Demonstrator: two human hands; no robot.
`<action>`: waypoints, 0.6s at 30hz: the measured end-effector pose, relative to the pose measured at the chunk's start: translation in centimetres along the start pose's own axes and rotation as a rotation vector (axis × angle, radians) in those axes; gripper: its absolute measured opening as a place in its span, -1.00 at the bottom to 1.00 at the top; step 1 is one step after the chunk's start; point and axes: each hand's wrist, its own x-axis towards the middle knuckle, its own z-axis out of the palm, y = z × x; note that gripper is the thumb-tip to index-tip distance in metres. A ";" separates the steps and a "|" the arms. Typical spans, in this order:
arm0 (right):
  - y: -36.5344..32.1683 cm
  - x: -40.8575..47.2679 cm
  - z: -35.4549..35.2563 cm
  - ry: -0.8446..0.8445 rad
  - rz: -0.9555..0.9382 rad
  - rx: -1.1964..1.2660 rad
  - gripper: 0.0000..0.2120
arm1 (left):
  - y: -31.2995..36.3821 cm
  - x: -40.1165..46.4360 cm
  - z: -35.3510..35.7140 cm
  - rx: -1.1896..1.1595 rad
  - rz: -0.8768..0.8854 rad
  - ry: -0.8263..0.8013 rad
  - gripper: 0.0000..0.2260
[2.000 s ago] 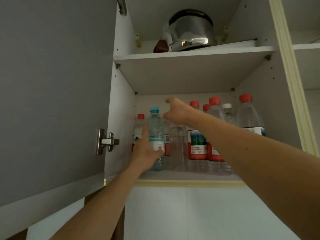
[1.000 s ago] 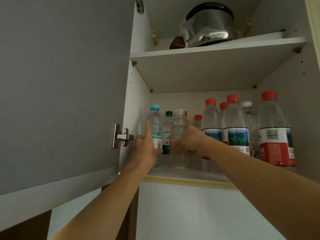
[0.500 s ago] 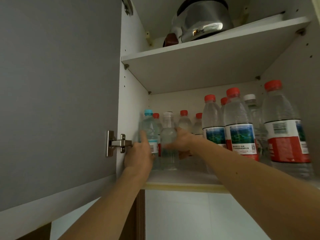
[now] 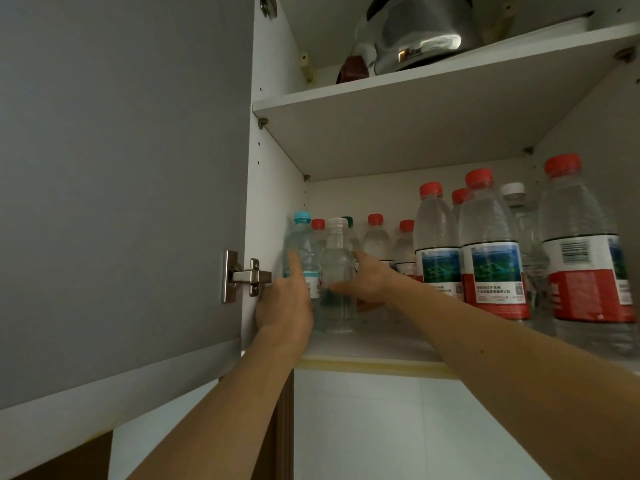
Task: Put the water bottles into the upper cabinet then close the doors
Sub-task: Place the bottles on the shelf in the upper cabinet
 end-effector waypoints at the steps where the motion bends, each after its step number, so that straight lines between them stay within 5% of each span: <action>1: -0.2 -0.3 0.0 0.003 0.010 -0.012 -0.75 | 0.0 0.0 -0.1 -0.009 0.003 0.004 -0.17; 6: -1.7 -2.7 -1.1 0.126 -0.037 -0.127 -0.89 | 0.1 -0.2 -0.9 -0.260 0.035 0.028 -0.48; 8: -2.1 -4.5 -1.8 0.206 -0.030 -0.140 -0.66 | 0.2 -0.3 -1.3 -0.447 0.035 0.003 -0.55; 10: -2.2 -6.8 -2.5 0.286 -0.087 -0.198 -0.58 | 0.4 -0.5 -1.7 -0.583 0.029 0.005 -0.55; 15: -3.0 -12.8 -5.2 0.556 -0.327 -0.285 -0.80 | 3.1 -1.5 -2.0 -0.747 0.069 -0.029 -0.57; 18: -2.5 -15.2 -7.0 0.774 -0.359 -0.387 -0.77 | 6.4 -1.8 -2.1 -0.837 0.128 -0.099 -0.50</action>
